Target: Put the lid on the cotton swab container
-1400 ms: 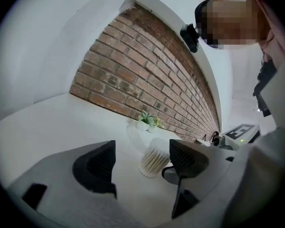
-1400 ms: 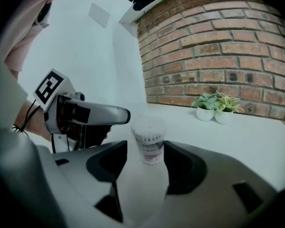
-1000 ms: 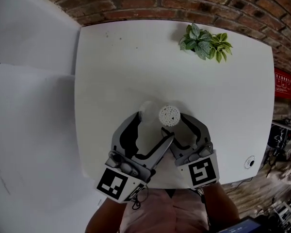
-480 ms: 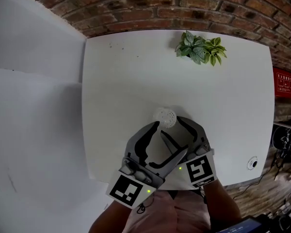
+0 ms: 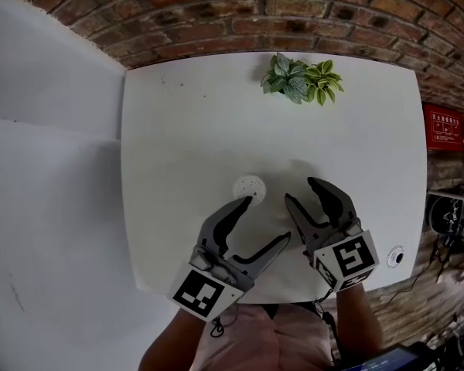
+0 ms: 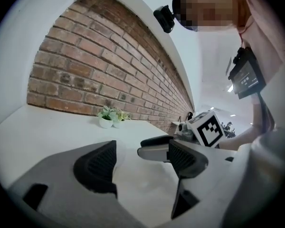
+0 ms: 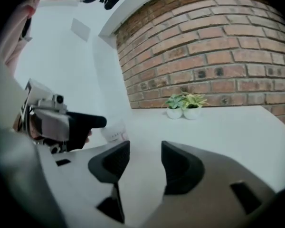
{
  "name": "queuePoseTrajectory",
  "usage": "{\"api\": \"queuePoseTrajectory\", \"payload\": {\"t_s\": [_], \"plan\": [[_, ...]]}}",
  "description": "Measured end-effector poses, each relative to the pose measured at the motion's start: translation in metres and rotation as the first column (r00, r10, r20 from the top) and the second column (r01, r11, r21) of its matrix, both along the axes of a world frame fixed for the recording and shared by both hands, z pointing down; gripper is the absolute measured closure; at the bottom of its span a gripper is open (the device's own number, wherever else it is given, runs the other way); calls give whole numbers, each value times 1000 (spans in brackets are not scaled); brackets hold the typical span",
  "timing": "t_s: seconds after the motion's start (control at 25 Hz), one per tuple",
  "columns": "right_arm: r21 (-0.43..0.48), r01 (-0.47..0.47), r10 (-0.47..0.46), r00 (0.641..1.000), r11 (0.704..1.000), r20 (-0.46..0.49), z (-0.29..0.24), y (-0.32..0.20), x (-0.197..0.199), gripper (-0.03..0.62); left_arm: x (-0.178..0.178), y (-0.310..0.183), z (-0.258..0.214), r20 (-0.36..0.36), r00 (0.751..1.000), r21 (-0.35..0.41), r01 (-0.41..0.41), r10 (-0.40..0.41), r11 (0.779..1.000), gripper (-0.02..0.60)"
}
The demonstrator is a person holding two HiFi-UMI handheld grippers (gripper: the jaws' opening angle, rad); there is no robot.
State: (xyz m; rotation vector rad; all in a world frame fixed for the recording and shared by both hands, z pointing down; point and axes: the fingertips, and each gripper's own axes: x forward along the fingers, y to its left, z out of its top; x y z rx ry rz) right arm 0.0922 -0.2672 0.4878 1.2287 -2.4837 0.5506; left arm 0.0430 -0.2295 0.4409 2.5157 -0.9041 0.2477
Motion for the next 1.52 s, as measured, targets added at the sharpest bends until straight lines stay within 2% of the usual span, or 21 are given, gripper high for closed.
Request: {"api": "queuePoseTrajectory", "payload": {"t_s": [0.08,0.2,0.4,0.52,0.72,0.92,1.04,1.12,1.2,1.32,1.48,1.52], "plan": [[28,-15,14,999,999,30,-20,-12,5,382,1,0,0,-3,1000,2,-1,1,1000,230],[74,56,-59,997,996,47,-47,-23,-10,379,1,0,0,-6,1000,2,-5,5,1000,230],[33,198,-198,980,980,19,-47,-21,-44,378,2,-2,0,-12,1000,4,-9,9,1000,232],[12,229,-229,973,973,15,-38,-20,-53,379,2,-2,1,5,1000,21,-23,22,1000,242],[5,247,-248,969,969,17,-32,-19,-55,384,3,-2,3,16,999,44,-48,47,998,250],[-8,240,-239,969,971,57,-31,-19,-54,402,4,-3,4,-7,999,11,-36,36,999,258],[63,198,-201,978,978,54,-47,-27,-41,402,-1,-8,-10,-36,999,11,9,-9,1000,256],[106,153,-159,986,983,57,-69,-29,-33,404,-12,-15,-29,-36,997,56,70,-68,996,276],[156,99,-110,992,983,59,-92,-31,-26,419,-28,-27,-53,-28,989,161,148,-145,976,316],[220,26,-41,997,975,64,-124,-27,-19,470,-49,-39,-93,-6,961,294,265,-275,918,422],[294,-55,32,996,954,83,-162,-14,-12,586,-70,-38,-144,2,914,401,371,-406,837,569],[308,-66,43,996,949,81,-171,-11,-11,588,-73,-37,-155,-5,906,417,386,-423,823,581]]}}
